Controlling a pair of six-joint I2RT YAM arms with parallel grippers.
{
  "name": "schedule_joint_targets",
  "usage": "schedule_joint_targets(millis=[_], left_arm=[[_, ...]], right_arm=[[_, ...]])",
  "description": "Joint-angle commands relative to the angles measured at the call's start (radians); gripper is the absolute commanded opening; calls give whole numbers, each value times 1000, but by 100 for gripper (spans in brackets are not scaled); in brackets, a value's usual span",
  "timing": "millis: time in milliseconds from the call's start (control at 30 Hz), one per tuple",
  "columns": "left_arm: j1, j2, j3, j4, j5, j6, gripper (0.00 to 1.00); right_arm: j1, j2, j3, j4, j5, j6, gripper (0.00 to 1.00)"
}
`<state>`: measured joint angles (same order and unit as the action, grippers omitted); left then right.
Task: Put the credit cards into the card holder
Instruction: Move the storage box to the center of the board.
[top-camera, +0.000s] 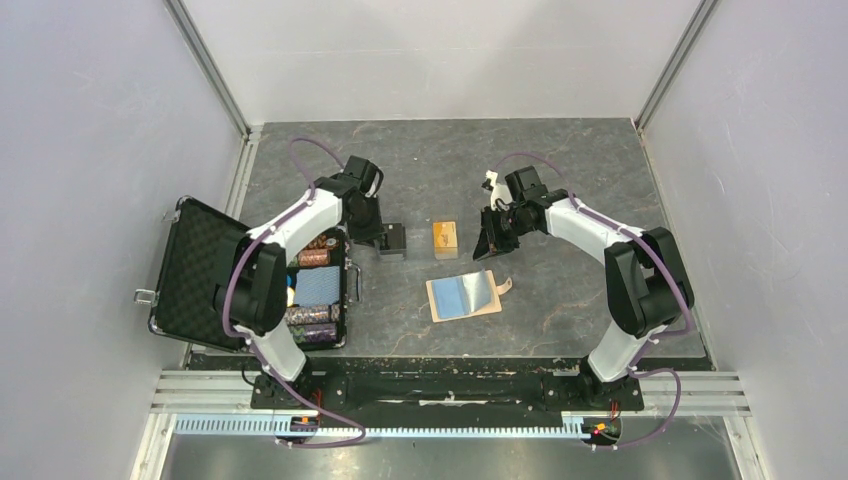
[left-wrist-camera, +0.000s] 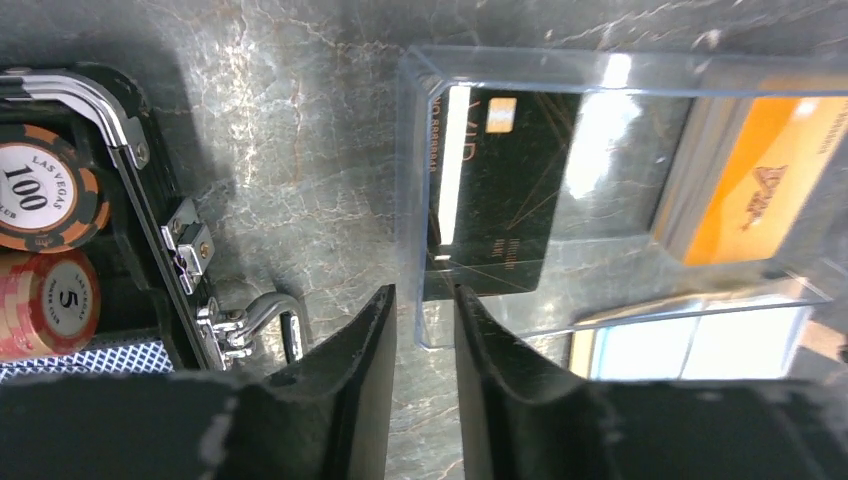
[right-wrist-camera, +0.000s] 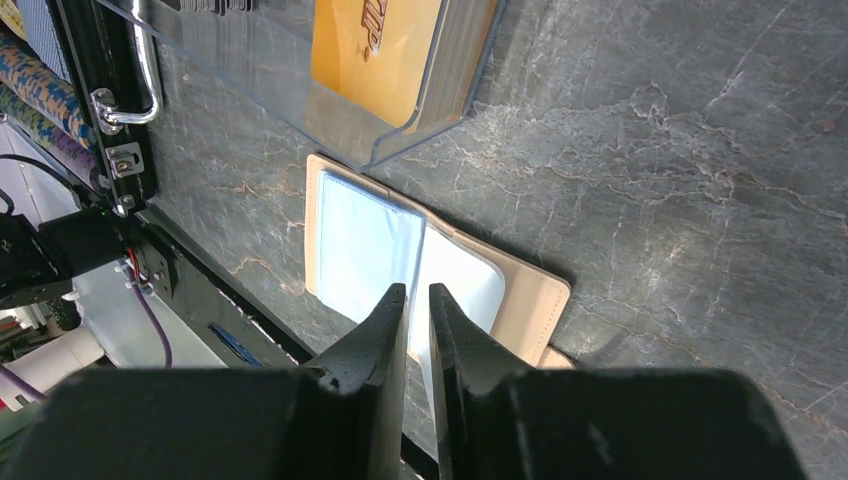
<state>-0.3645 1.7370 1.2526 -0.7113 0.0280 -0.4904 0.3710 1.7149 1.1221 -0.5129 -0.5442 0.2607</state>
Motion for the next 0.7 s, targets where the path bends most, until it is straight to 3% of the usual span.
schedule_joint_targets(millis=[0, 200, 400, 533, 667], left_arm=[[2, -92, 13, 49, 10, 40, 39], [-12, -130, 65, 27, 37, 36, 43], [-59, -66, 108, 96, 180, -7, 53], [-86, 21, 142, 156, 264, -68, 49], [-126, 136, 210, 166, 284, -81, 45]], right_arm=[[-2, -9, 29, 50, -16, 27, 19], [-3, 31, 59, 90, -40, 49, 42], [-13, 109, 153, 99, -48, 61, 59], [-14, 169, 198, 114, -80, 75, 58], [-14, 211, 215, 116, -109, 79, 47]])
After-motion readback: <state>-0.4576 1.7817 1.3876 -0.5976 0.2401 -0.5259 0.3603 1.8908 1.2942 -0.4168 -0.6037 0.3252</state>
